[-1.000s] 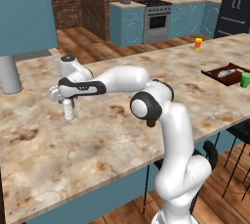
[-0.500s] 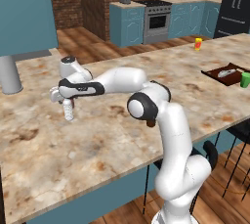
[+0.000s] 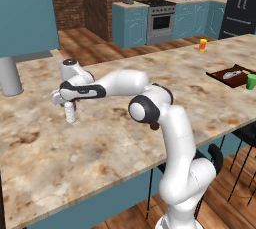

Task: Place the drinks on the dining counter in a tight cluster.

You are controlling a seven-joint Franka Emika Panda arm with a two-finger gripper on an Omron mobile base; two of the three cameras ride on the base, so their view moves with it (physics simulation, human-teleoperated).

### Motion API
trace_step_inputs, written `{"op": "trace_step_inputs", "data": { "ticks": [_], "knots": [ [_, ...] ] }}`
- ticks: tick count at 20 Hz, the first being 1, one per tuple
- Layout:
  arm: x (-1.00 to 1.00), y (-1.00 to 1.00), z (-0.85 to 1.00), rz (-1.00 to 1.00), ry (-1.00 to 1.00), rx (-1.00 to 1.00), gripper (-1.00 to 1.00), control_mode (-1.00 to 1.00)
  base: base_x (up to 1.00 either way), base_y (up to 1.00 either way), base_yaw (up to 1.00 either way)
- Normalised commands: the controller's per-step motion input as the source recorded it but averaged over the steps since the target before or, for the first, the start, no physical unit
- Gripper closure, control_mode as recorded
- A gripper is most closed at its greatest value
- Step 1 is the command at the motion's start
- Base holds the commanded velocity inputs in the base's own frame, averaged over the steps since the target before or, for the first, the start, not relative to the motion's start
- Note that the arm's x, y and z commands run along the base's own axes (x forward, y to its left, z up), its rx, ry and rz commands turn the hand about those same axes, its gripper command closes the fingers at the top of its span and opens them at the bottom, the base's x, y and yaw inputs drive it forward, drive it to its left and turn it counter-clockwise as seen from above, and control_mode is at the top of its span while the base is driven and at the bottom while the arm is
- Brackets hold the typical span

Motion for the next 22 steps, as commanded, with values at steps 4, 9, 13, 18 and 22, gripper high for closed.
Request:
{"op": "trace_step_inputs", "data": {
  "ticks": [4,9,13,18,22],
  "knots": [
    [0.05,0.0,-0.15,0.0,0.0,0.0,-1.0,-1.0,0.0,0.0,0.0],
    [0.08,0.0,-0.13,0.0,0.0,0.0,-1.0,-1.0,0.0,0.0,0.0],
    [0.14,0.09,0.0,0.0,0.0,0.0,-1.0,-1.0,0.0,0.0,0.0],
    [0.04,0.09,-0.01,0.0,0.0,0.0,-1.0,-1.0,0.0,0.0,0.0],
    [0.0,0.07,-0.01,0.0,0.0,0.0,-1.0,-1.0,0.0,0.0,0.0]
  ]
}}
